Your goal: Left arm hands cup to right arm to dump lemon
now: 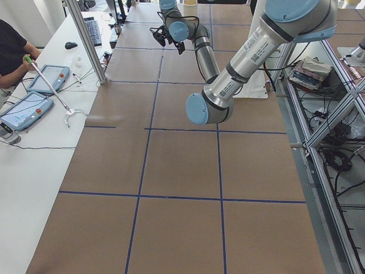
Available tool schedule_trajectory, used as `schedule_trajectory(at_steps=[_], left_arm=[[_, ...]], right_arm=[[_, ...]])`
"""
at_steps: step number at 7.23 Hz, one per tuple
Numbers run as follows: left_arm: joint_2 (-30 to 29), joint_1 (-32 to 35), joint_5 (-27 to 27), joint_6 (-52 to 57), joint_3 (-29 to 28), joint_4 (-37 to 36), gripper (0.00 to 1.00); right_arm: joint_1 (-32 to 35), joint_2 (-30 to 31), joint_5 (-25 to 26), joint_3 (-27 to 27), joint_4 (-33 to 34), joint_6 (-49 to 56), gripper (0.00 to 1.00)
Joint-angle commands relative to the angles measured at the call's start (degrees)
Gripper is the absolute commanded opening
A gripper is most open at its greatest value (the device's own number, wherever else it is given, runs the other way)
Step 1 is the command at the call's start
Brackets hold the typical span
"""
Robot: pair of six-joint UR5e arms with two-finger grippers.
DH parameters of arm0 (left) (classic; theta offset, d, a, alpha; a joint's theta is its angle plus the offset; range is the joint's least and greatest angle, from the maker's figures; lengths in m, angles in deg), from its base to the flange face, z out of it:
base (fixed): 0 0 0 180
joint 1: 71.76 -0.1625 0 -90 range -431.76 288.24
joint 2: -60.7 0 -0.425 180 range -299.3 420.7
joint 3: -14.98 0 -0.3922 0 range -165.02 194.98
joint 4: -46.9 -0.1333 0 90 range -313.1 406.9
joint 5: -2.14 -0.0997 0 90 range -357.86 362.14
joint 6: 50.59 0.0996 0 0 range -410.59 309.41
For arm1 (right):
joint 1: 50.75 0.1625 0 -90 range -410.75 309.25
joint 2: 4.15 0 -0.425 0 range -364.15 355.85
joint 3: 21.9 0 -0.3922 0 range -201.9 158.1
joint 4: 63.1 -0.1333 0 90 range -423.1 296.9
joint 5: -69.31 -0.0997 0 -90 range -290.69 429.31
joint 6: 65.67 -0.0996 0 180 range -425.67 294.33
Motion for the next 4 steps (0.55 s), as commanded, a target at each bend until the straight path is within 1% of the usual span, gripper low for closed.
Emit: schedule_trajectory(at_steps=[1,2,3,4], left_arm=[[0.6,0.0,0.1,0.0,1.1,0.0,1.0],[1.2,0.1,0.1,0.0,1.6,0.0,1.0],[1.5,0.1,0.1,0.0,2.0,0.0,1.0],[1.5,0.1,-0.1,0.0,2.0,0.1,1.0]], right_arm=[[-3.4,-1.3,0.7,-10.4,15.1,9.6,0.6],[-5.1,-2.7,1.7,-13.7,20.6,12.9,0.61],[-7.7,-4.8,2.6,-15.2,23.6,19.1,0.61],[-11.1,-7.4,3.8,-15.3,26.6,27.7,0.61]])
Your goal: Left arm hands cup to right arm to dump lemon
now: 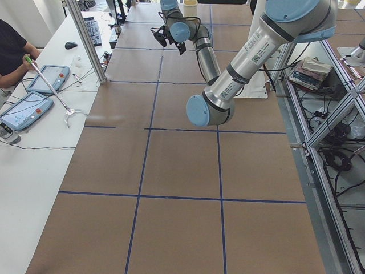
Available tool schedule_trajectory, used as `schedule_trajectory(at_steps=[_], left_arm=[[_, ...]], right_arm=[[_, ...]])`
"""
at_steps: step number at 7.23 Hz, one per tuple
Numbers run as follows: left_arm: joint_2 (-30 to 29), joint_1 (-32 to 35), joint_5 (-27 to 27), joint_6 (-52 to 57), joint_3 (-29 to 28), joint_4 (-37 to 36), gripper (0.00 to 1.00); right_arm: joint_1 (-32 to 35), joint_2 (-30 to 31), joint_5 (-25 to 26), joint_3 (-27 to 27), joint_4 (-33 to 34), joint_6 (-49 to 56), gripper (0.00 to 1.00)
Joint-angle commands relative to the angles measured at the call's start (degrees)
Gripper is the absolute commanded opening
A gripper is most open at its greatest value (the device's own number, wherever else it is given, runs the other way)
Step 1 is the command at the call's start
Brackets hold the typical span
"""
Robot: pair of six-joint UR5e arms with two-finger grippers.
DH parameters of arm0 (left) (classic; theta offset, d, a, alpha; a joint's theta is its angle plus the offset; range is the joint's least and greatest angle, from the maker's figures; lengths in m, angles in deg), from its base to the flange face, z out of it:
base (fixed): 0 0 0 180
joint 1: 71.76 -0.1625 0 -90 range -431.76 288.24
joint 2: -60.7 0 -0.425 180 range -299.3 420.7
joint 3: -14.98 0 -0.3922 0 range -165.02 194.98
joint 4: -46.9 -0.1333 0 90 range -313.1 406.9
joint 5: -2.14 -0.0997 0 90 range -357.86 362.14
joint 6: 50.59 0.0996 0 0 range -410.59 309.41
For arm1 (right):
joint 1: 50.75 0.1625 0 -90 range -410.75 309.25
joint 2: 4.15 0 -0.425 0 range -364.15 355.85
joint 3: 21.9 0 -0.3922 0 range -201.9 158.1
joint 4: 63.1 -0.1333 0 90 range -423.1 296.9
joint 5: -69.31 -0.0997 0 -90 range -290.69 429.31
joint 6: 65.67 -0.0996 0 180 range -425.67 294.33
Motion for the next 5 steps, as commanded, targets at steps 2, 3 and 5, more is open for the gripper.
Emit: schedule_trajectory(at_steps=[2,3,5], left_arm=[[0.2,0.2,-0.7,0.1,0.1,0.1,1.0],[-0.2,0.4,-1.5,0.1,0.1,0.2,1.0],[-0.4,0.4,-3.4,1.4,0.2,0.4,1.0]], right_arm=[[-13.6,-6.9,8.2,-1.3,9.3,33.9,0.61],[-17.9,-8.9,9.2,-1.2,11.1,45.1,0.61],[-24.6,-12.6,14.0,-1.7,16.5,72.7,0.63]])
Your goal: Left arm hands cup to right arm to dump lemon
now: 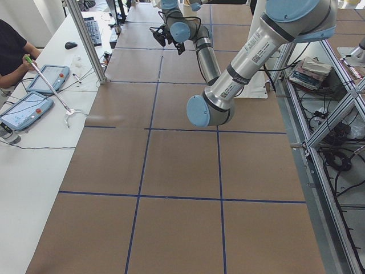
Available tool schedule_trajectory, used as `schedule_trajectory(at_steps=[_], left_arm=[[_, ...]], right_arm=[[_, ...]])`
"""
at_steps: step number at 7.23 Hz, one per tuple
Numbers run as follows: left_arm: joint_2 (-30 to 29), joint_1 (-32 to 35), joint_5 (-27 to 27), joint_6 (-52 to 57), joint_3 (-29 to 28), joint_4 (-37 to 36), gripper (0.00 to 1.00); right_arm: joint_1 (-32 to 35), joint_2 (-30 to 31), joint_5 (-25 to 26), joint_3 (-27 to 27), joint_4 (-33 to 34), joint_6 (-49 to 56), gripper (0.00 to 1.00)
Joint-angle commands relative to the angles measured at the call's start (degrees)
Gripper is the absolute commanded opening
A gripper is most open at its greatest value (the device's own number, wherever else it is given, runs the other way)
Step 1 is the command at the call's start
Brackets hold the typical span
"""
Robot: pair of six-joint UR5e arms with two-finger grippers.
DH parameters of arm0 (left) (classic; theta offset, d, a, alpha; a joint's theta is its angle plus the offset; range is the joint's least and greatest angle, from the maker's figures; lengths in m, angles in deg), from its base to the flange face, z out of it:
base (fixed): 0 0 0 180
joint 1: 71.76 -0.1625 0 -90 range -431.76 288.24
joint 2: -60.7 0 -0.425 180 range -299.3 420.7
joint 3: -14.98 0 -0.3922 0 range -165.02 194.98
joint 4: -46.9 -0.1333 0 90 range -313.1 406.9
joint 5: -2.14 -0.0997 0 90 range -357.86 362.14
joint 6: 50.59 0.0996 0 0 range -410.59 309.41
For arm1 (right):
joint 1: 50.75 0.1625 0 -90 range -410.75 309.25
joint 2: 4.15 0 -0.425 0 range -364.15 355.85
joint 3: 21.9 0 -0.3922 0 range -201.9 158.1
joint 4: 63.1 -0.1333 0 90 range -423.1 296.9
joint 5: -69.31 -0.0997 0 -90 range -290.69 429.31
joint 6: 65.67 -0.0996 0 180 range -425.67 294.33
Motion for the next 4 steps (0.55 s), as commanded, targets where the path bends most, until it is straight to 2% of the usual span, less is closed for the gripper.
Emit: schedule_trajectory(at_steps=[1,2,3,4], left_arm=[[-0.4,0.0,-0.8,2.0,0.1,0.3,1.0],[-0.6,0.0,-1.1,3.2,0.0,1.3,1.0],[-1.5,0.0,-1.1,4.2,0.1,2.9,0.99],[-2.6,-0.2,-3.2,3.6,0.0,2.9,1.0]], right_arm=[[-6.7,-5.9,4.6,-1.6,9.0,22.2,0.65],[-12.1,-7.6,10.2,-3.3,13.9,33.9,0.65],[-18.5,-11.6,20.2,-4.1,19.6,40.2,0.65],[-24.4,-16.0,27.8,-7.0,28.2,40.4,0.65]])
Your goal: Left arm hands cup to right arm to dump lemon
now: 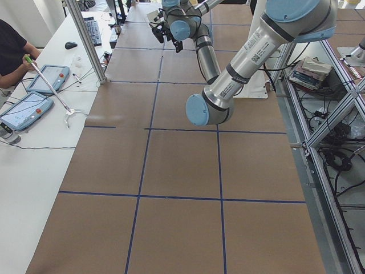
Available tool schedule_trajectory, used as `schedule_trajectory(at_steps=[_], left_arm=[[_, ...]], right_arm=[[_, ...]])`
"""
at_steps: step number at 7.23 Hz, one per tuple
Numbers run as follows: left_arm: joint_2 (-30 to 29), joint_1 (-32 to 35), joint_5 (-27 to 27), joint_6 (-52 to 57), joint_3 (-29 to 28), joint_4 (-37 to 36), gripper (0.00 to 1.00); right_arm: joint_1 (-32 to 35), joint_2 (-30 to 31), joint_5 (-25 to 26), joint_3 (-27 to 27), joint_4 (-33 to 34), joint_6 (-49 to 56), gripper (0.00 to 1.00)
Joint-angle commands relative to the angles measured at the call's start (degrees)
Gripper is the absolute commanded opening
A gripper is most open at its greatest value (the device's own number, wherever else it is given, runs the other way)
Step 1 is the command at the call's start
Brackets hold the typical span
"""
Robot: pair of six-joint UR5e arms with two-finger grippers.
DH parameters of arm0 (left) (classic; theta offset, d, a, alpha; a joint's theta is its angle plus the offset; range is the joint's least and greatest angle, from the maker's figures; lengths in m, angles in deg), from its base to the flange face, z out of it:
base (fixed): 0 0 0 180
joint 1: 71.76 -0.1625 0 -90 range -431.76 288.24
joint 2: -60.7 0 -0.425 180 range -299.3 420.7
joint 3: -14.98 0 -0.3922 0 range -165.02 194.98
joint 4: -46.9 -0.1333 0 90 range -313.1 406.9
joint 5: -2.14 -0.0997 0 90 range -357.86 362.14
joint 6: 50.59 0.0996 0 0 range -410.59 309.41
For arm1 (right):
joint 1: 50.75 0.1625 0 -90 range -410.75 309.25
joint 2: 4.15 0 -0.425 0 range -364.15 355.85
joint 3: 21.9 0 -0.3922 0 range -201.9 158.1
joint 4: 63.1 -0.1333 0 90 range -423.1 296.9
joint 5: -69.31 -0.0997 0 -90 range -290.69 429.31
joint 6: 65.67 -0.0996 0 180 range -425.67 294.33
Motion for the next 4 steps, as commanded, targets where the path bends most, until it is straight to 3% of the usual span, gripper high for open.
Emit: schedule_trajectory(at_steps=[1,3,4], left_arm=[[-1.4,-0.6,-5.1,-0.1,0.1,0.0,1.0],[-3.7,-1.5,-4.8,0.7,-1.7,-2.8,1.0],[-5.0,-1.7,-3.6,1.0,-1.5,-6.9,0.94]], right_arm=[[-12.1,-8.0,16.4,-7.0,18.7,4.0,0.65],[-24.6,-14.0,33.7,-8.1,29.0,11.7,0.65],[-27.7,-15.1,37.5,-8.2,31.3,13.8,0.65]])
